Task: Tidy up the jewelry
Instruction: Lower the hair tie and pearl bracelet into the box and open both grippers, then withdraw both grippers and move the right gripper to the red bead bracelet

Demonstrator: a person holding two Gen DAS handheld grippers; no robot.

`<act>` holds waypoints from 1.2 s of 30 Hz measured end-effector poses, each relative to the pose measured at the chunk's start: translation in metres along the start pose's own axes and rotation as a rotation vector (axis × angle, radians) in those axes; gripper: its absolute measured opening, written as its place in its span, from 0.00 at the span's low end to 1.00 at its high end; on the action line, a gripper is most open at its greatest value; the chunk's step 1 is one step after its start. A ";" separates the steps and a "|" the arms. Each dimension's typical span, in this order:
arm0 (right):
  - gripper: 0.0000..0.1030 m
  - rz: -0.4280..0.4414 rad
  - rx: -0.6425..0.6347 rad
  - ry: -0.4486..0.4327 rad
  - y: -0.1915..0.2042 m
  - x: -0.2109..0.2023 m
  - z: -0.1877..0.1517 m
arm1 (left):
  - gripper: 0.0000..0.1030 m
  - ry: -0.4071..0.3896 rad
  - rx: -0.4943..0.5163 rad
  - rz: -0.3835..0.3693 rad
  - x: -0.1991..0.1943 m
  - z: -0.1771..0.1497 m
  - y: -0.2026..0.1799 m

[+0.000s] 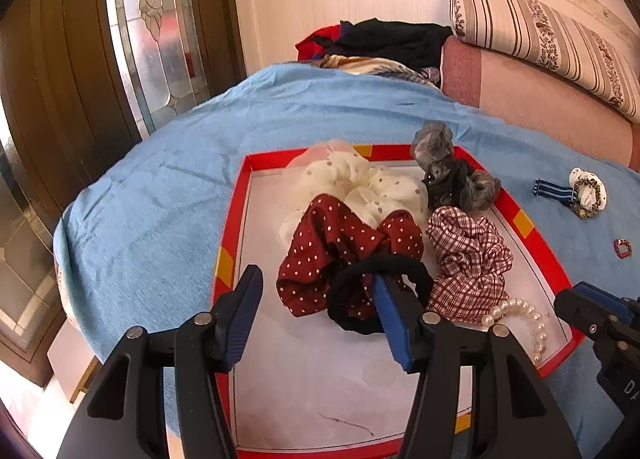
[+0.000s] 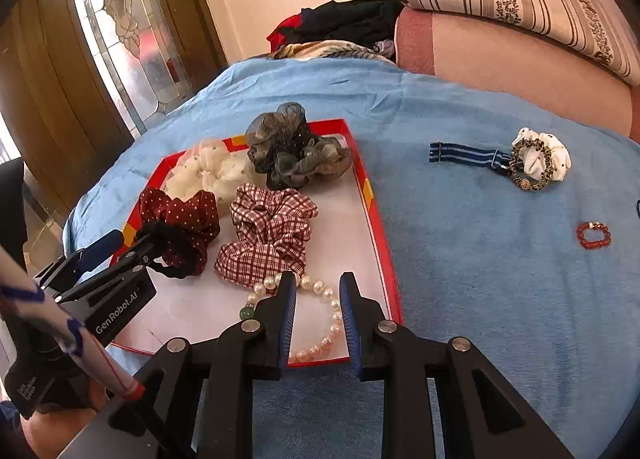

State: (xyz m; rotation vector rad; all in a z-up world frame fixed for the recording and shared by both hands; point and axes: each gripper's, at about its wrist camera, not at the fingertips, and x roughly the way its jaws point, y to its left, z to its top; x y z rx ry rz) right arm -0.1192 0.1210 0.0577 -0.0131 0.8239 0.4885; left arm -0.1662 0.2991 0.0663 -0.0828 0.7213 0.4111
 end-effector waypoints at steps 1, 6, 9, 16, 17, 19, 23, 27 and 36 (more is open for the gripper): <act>0.24 0.001 0.000 -0.001 0.000 -0.001 0.000 | 0.56 -0.006 -0.002 -0.002 -0.001 0.000 0.001; 0.27 0.008 0.014 -0.017 -0.004 -0.009 0.003 | 0.67 -0.044 -0.007 0.006 -0.009 0.004 0.001; 0.27 0.006 0.024 -0.027 -0.008 -0.013 0.004 | 0.67 -0.057 -0.005 0.011 -0.012 0.005 -0.001; 0.28 0.006 0.060 -0.045 -0.023 -0.024 0.007 | 0.69 -0.075 -0.005 -0.005 -0.018 0.009 -0.013; 0.28 0.004 0.067 -0.048 -0.026 -0.025 0.007 | 0.69 -0.076 -0.004 -0.007 -0.018 0.009 -0.015; 0.28 0.000 0.079 -0.053 -0.032 -0.028 0.007 | 0.69 -0.077 0.005 -0.019 -0.020 0.010 -0.023; 0.28 -0.021 0.125 -0.066 -0.058 -0.037 0.007 | 0.69 -0.090 0.027 -0.047 -0.025 0.011 -0.040; 0.28 -0.052 0.215 -0.074 -0.098 -0.046 0.008 | 0.69 -0.102 0.058 -0.087 -0.030 0.011 -0.065; 0.29 -0.127 0.448 -0.085 -0.202 -0.069 0.007 | 0.70 -0.066 0.152 -0.201 -0.030 0.006 -0.131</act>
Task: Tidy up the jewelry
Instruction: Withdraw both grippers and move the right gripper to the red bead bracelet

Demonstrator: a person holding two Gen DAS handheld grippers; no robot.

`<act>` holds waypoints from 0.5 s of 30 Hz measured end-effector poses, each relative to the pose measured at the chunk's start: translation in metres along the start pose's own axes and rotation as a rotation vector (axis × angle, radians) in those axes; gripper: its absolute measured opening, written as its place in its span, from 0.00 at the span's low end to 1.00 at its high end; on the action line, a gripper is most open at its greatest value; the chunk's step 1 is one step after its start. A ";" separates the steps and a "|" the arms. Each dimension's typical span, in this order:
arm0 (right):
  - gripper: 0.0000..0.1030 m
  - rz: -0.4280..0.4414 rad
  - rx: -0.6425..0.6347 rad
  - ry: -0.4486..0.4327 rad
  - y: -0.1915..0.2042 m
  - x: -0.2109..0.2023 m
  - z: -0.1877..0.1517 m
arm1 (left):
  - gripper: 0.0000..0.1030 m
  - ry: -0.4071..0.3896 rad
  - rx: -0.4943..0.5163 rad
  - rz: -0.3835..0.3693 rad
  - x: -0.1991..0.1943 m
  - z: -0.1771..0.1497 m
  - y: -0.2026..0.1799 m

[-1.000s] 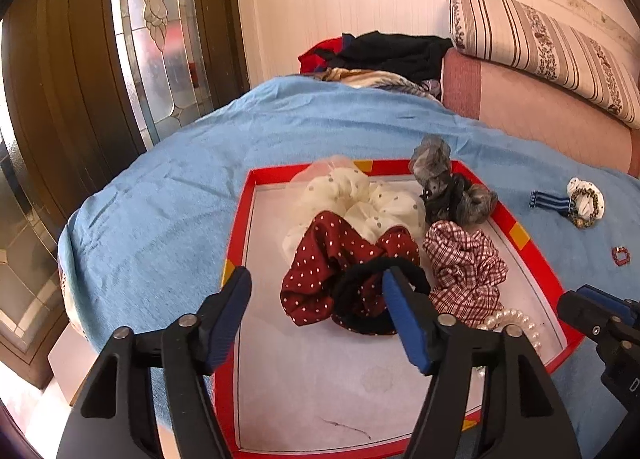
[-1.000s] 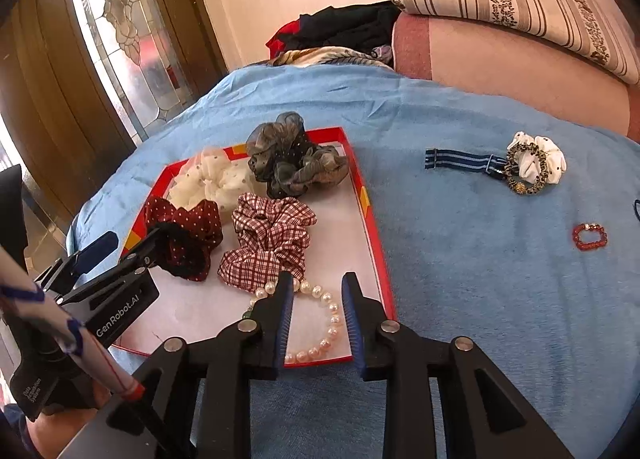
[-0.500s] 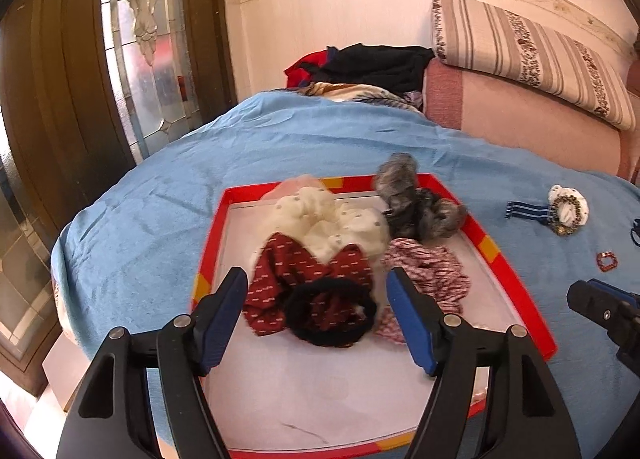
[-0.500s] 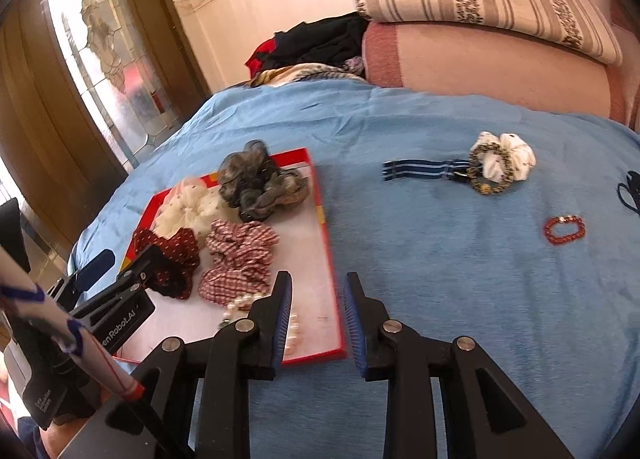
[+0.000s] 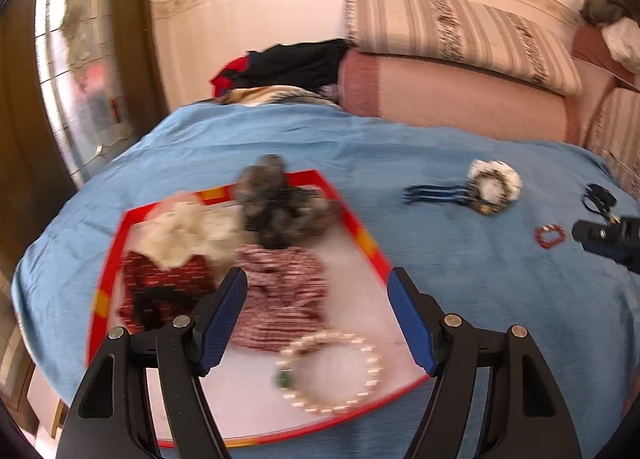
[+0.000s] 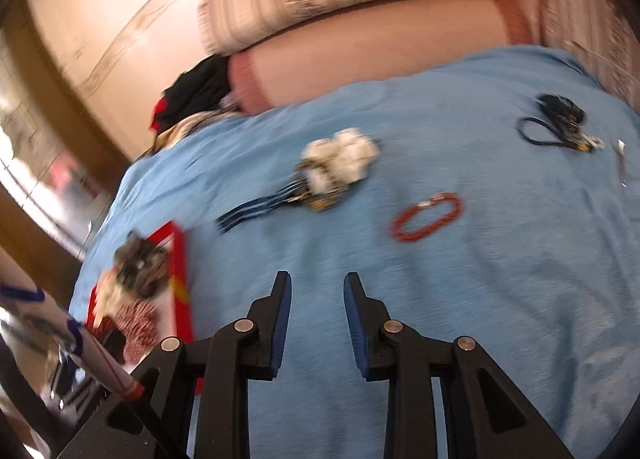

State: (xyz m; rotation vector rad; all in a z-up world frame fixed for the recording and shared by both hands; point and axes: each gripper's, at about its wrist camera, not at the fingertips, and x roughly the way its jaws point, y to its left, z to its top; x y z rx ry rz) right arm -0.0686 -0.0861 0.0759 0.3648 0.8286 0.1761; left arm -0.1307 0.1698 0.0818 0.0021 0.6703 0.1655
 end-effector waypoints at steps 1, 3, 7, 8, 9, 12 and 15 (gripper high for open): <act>0.29 -0.005 0.014 0.003 -0.008 0.000 0.004 | 0.70 0.010 0.010 -0.018 0.002 0.001 -0.008; 0.34 -0.015 0.054 0.013 -0.028 0.000 0.013 | 0.70 0.019 0.025 -0.034 0.006 0.001 -0.019; 0.38 -0.040 0.150 0.047 -0.072 0.009 0.031 | 0.70 0.026 0.062 -0.055 0.011 0.001 -0.039; 0.38 -0.044 0.170 0.055 -0.080 0.012 0.034 | 0.70 0.033 0.073 -0.061 0.013 0.000 -0.044; 0.38 -0.041 0.191 0.067 -0.089 0.017 0.038 | 0.70 0.039 0.076 -0.065 0.016 0.001 -0.045; 0.38 -0.024 0.236 0.104 -0.106 0.032 0.046 | 0.70 0.056 0.078 -0.073 0.022 0.001 -0.050; 0.38 -0.021 0.248 0.135 -0.107 0.048 0.051 | 0.70 0.067 0.080 -0.080 0.026 0.000 -0.051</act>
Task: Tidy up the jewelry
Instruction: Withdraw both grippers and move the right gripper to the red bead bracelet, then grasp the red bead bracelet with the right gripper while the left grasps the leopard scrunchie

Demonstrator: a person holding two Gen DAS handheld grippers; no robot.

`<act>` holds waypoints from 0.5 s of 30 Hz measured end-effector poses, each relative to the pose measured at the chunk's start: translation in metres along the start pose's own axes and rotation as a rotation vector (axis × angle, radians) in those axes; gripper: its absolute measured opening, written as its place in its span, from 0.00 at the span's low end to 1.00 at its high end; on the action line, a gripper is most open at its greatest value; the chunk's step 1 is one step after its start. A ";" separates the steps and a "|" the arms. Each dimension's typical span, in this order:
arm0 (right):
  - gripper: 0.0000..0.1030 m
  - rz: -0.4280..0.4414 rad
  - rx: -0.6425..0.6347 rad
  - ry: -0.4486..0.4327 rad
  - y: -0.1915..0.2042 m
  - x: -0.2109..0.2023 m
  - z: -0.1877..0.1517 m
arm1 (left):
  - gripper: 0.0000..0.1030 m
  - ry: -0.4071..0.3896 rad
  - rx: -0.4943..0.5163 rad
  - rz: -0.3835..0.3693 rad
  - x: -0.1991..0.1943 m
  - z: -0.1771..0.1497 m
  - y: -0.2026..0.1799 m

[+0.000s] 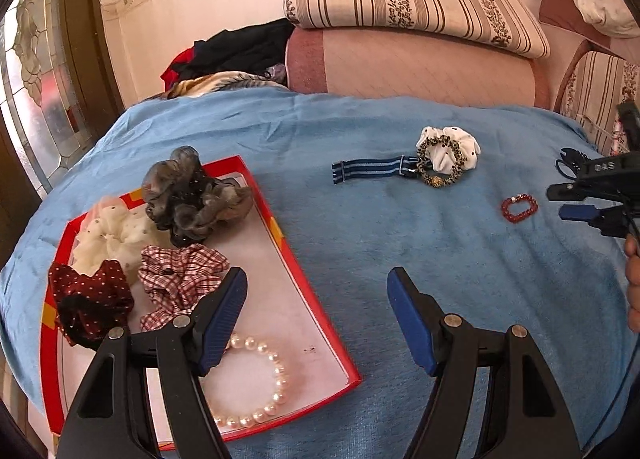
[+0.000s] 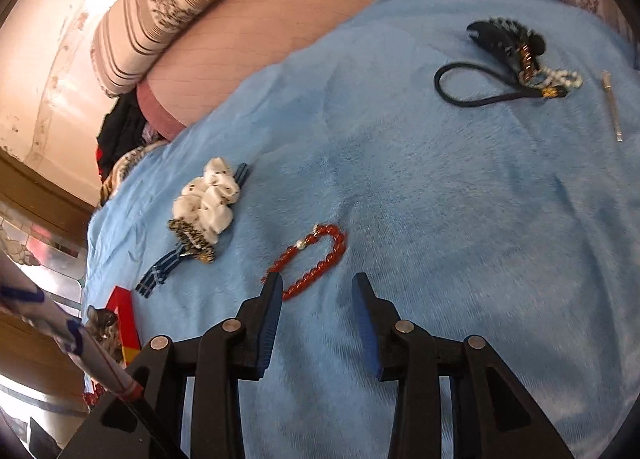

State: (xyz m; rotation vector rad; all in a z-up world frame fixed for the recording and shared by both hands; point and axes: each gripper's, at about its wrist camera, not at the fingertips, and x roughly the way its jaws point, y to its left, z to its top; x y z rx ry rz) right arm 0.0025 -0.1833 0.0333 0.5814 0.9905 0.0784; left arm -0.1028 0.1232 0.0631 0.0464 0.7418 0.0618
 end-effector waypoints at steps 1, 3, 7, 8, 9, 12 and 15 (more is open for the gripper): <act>0.38 -0.007 -0.003 0.002 0.001 0.004 0.002 | 0.70 0.002 0.001 -0.003 0.001 0.000 0.000; 0.38 -0.035 -0.025 0.005 0.006 0.015 0.007 | 0.70 0.010 0.005 -0.010 0.003 0.000 -0.002; 0.30 -0.078 -0.070 0.040 0.014 0.040 0.014 | 0.70 0.028 0.015 -0.028 0.010 0.007 -0.007; 0.15 -0.089 -0.089 0.048 0.014 0.043 0.013 | 0.70 0.040 0.014 -0.048 0.013 0.011 -0.008; 0.10 -0.110 -0.112 0.044 0.016 0.045 0.011 | 0.70 0.055 0.009 -0.074 0.017 0.018 -0.010; 0.08 -0.137 -0.153 0.016 0.019 0.038 0.010 | 0.70 0.092 0.023 -0.138 0.028 0.040 -0.022; 0.08 -0.152 -0.157 -0.048 0.017 0.019 0.012 | 0.70 0.138 -0.025 -0.224 0.048 0.066 -0.029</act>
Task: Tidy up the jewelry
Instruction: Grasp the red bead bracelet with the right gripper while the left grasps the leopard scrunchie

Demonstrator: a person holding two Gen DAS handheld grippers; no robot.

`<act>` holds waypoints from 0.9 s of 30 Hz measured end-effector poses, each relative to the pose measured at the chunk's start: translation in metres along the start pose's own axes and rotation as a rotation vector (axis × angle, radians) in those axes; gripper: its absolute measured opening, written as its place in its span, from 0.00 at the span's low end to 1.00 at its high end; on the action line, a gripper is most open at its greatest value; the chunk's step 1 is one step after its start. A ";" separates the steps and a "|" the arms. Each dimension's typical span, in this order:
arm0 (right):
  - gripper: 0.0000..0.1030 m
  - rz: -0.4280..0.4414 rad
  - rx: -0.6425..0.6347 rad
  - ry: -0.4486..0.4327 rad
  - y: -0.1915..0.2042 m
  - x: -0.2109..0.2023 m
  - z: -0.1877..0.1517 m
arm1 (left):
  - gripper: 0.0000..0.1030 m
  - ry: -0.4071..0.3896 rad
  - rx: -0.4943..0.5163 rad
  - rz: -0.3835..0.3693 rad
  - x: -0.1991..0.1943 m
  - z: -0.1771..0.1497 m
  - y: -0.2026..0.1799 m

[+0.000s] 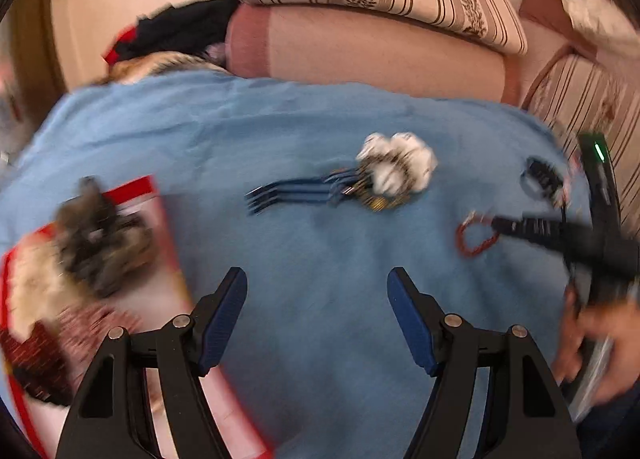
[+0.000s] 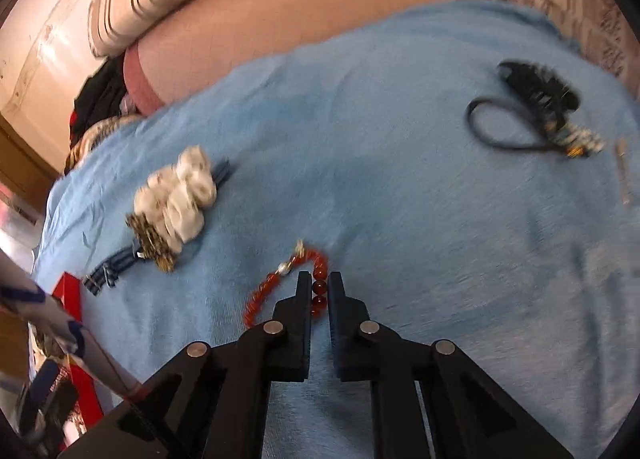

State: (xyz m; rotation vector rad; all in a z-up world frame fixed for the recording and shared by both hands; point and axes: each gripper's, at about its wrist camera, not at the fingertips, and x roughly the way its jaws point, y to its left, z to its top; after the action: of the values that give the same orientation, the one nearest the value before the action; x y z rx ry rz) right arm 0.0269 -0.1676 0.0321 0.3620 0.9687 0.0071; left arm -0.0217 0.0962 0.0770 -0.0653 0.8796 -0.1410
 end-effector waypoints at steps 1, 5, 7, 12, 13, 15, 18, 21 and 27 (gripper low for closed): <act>0.08 0.009 -0.001 -0.012 -0.002 -0.005 0.000 | 0.70 0.015 -0.012 -0.014 0.009 0.011 0.000; 0.08 0.060 0.024 -0.011 -0.007 -0.012 0.001 | 0.70 0.047 0.020 -0.020 0.047 0.052 -0.009; 0.08 0.085 0.042 0.000 -0.010 -0.011 0.001 | 0.68 0.073 0.072 -0.020 0.064 0.065 -0.016; 0.08 0.128 0.047 0.011 -0.003 -0.009 0.004 | 0.55 0.074 0.187 0.035 0.091 0.073 -0.027; 0.08 0.133 0.047 0.012 -0.002 -0.008 0.004 | 0.55 0.082 0.196 0.033 0.096 0.073 -0.028; 0.08 0.144 0.050 0.015 0.000 -0.007 0.005 | 0.53 0.088 0.202 0.051 0.108 0.074 -0.031; 0.08 0.155 0.052 0.017 0.002 -0.006 0.007 | 0.44 0.117 0.215 0.046 0.126 0.077 -0.036; 0.08 0.159 0.057 0.022 -0.001 -0.005 0.007 | 0.08 0.094 0.213 0.046 0.133 0.078 -0.040; 0.08 0.169 0.056 0.019 -0.001 -0.008 0.008 | 0.06 0.022 0.132 0.030 0.102 0.067 -0.033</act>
State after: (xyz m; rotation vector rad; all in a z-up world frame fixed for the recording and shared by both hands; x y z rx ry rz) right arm 0.0285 -0.1723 0.0423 0.4953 0.9560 0.1374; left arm 0.0907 0.0478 0.0455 0.0723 0.8907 -0.1714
